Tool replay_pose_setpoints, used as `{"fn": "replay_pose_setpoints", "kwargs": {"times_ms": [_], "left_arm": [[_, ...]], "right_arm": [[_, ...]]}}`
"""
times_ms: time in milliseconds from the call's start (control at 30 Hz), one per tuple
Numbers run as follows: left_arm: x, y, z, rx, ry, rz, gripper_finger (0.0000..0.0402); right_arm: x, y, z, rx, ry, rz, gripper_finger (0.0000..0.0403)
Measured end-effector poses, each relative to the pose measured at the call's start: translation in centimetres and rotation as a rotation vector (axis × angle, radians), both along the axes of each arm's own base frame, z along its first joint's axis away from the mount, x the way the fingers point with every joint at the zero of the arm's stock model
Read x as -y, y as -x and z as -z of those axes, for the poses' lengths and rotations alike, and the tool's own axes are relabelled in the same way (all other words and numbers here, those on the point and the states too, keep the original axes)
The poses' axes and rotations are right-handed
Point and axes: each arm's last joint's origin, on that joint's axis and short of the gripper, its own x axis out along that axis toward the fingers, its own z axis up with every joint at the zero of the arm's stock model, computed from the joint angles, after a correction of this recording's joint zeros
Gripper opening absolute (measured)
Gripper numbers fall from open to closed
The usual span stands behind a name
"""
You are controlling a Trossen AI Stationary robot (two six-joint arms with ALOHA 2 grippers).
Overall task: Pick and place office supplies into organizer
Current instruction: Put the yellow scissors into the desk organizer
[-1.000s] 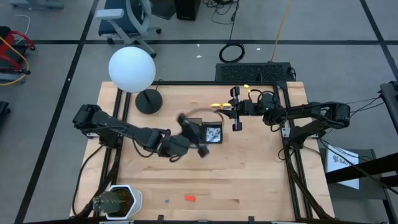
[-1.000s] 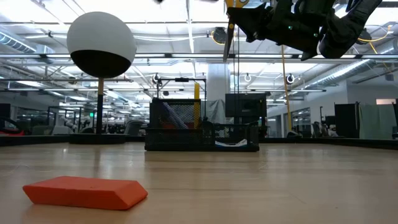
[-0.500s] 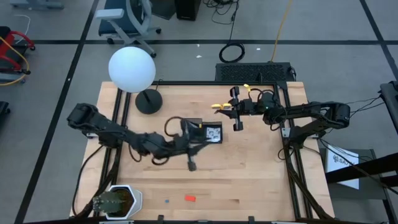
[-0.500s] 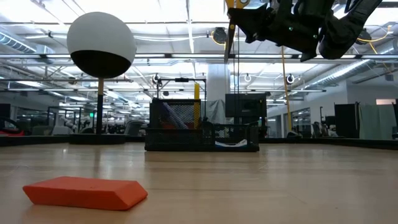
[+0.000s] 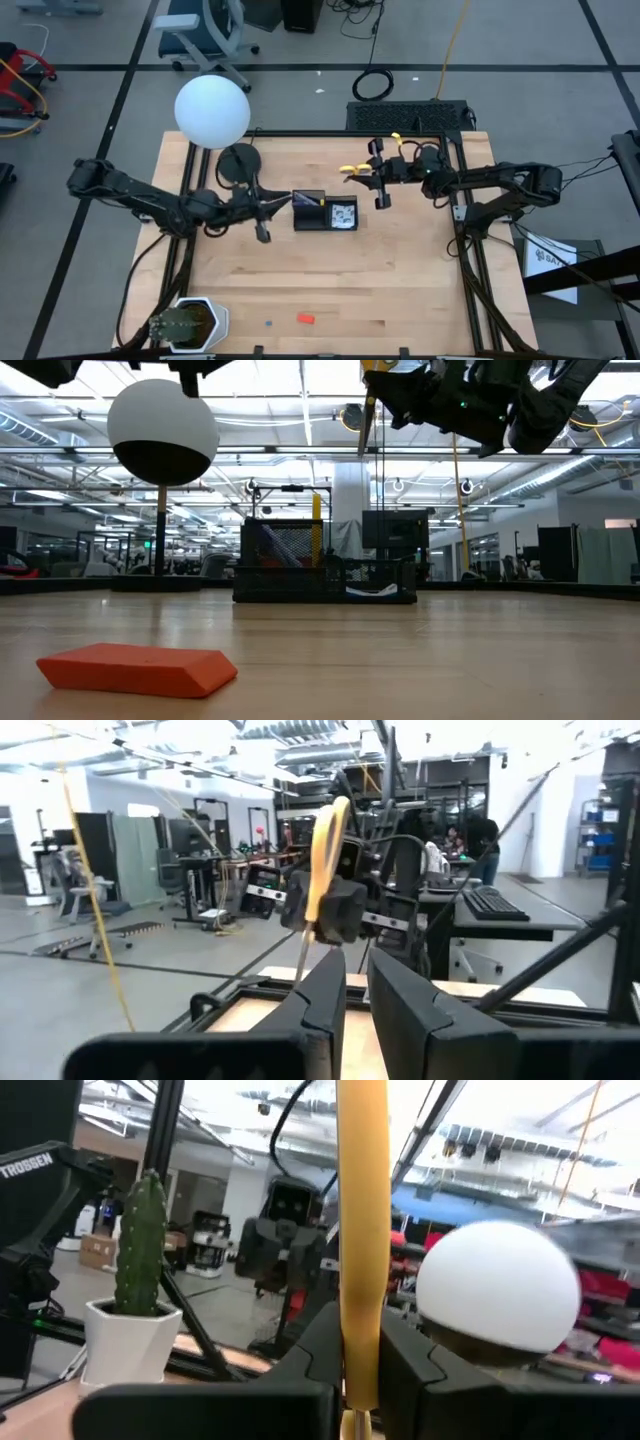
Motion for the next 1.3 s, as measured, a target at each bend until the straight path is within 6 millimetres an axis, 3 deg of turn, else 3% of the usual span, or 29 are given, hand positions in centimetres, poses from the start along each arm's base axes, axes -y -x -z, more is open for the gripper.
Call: {"fn": "replay_pose_setpoints", "kwargs": {"times_ms": [400, 633, 1000, 1200, 1300], "left_arm": [[-0.4, 0.2, 0.2, 0.008, 0.03, -0.008, 0.0051], [-0.4, 0.2, 0.2, 0.011, 0.04, -0.005, 0.0051], [-0.4, 0.2, 0.2, 0.013, 0.044, -0.001, 0.0051], [-0.4, 0.2, 0.2, 0.017, 0.059, 0.004, 0.0051], [-0.4, 0.2, 0.2, 0.017, 0.06, 0.004, 0.0051]], "right_arm": [[1.6, -4.8, 2.2, -0.063, -0.043, -0.089, 0.0023], [2.3, -6.7, 4.8, -0.091, -0.061, -0.095, 0.0023], [2.3, -8.0, 7.9, -0.139, -0.118, -0.118, 0.0023], [2.3, -8.1, 8.0, -0.142, -0.113, -0.116, 0.0024], [2.3, -8.0, 7.9, -0.131, -0.11, -0.111, 0.0043]]}}
